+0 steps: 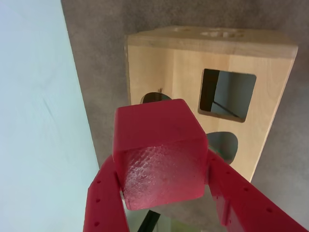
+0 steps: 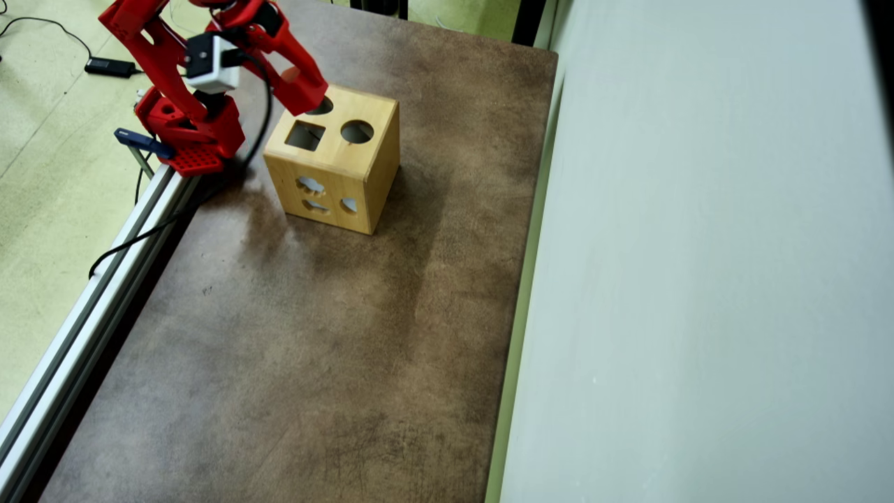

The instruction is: Pick and place the red cube on the square hole

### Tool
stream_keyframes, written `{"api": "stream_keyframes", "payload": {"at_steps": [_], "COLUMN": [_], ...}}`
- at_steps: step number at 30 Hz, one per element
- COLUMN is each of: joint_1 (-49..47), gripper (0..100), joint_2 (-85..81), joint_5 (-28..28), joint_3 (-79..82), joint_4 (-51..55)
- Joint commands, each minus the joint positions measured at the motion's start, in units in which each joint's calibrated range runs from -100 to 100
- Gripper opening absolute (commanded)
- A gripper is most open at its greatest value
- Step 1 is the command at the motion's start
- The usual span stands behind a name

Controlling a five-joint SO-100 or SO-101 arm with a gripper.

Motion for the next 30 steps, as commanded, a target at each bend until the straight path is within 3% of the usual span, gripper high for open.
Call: {"api": "stream_keyframes", "payload": {"at_steps": [1, 9, 30], "joint_1": [-2.4, -2.5, 0.9], "gripper": [8, 8, 8], "joint_2": [1.1, 0.7, 2.2], "joint_5": [-4.2, -5.1, -4.9], "joint_3": [-2.0, 12.6, 17.4], "joint_4": [0.6, 0.4, 0.3]}}
